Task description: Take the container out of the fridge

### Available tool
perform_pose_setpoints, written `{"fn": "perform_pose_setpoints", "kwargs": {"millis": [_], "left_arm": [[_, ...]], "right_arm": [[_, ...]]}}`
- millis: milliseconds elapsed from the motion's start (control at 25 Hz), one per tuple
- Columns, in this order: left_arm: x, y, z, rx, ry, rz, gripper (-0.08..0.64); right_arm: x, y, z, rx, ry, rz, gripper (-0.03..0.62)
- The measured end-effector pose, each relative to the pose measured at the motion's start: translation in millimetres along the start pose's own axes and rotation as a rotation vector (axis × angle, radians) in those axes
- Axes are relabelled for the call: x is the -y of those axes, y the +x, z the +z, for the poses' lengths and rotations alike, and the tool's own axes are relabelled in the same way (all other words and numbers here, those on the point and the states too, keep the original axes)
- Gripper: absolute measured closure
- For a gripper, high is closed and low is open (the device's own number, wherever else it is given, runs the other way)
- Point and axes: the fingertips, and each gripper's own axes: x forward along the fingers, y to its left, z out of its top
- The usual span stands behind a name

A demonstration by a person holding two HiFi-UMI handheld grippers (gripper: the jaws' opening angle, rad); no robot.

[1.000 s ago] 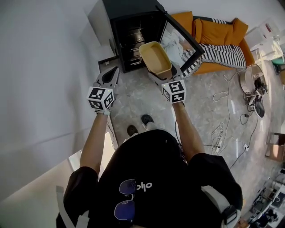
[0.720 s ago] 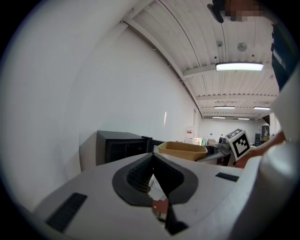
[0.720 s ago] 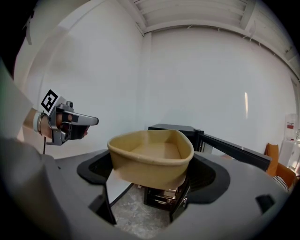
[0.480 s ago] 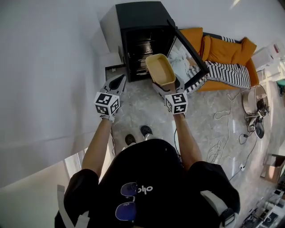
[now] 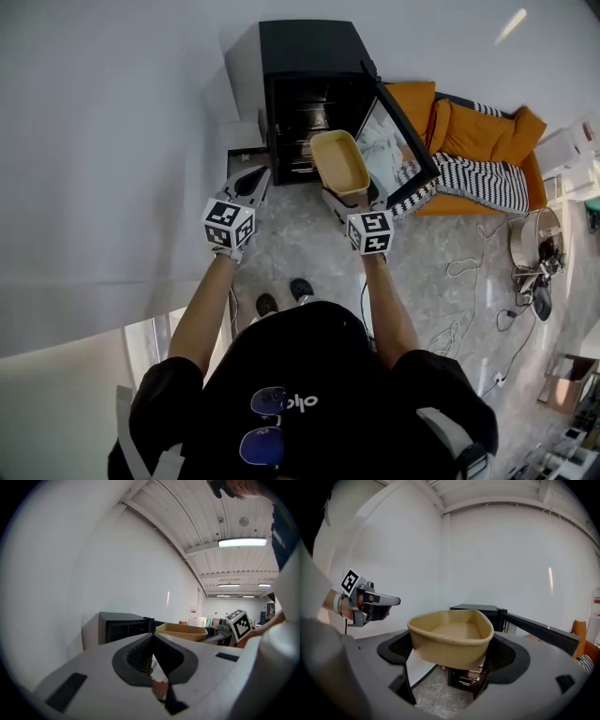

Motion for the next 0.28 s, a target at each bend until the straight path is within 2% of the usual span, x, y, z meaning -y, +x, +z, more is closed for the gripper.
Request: {"fn": "perform_pose_setpoints", "kwargs": {"millis": [280], "left_arm": [[10.5,-0.3,-0.2,0.0,0.003,0.011,0.557]], "right_arm": [[3.5,-7.8,-3.0,-0.005,-0.005,0.009,0.094]]}}
